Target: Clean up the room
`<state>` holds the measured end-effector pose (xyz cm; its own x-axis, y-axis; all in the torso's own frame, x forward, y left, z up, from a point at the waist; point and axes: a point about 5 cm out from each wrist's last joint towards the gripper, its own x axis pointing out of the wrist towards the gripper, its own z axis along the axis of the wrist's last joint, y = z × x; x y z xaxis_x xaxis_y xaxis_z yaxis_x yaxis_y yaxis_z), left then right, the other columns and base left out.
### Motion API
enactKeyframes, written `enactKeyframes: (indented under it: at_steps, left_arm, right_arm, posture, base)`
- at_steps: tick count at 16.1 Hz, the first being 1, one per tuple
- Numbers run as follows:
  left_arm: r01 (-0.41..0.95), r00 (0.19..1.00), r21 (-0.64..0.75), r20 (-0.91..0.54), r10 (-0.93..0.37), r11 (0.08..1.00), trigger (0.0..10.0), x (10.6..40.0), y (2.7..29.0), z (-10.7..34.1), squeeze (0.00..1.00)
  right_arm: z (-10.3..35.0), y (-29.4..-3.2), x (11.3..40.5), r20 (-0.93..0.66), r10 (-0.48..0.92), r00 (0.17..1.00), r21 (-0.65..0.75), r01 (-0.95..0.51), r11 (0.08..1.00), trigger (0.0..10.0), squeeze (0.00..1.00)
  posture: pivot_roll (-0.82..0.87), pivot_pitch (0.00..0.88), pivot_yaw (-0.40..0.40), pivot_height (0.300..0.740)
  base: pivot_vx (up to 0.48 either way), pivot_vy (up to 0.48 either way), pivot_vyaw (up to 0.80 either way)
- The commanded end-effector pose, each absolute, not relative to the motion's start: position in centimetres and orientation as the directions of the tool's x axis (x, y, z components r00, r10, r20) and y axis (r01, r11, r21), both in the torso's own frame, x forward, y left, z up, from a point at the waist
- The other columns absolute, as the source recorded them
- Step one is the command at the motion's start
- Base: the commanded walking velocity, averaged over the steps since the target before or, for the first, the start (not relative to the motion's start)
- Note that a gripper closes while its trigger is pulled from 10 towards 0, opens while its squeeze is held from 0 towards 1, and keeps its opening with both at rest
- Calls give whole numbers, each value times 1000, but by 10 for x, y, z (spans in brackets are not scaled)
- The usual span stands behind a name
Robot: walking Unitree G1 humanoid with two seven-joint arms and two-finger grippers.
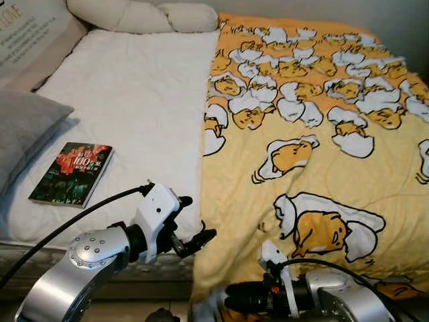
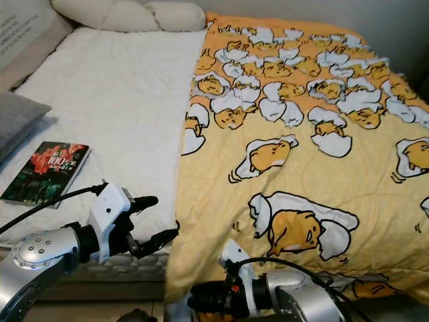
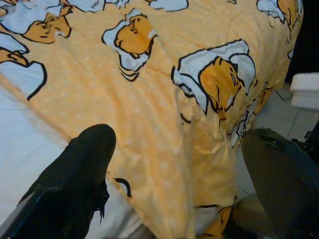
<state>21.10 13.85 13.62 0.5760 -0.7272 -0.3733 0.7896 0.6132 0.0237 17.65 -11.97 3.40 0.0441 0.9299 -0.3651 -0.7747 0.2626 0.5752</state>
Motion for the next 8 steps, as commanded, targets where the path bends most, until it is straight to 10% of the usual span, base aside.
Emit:
enactKeyframes:
  at_steps: [1,8]
  left_arm:
    - [776,596,37,-370,-713,630,10000,214,140,135,0]
    - [421,875,-37,-249,-416,906,10000,243,149,133,0]
  right_arm:
    - [41,-123,181,-355,929,101,563,-771,299,10000,0]
    - [75,-147,232,-335,557,760,258,-494,830,10000,0]
  posture:
    - [98,0,-29,740]
    - [23,0,-37,740]
  base:
    - [0,0,0]
    - [0,0,0]
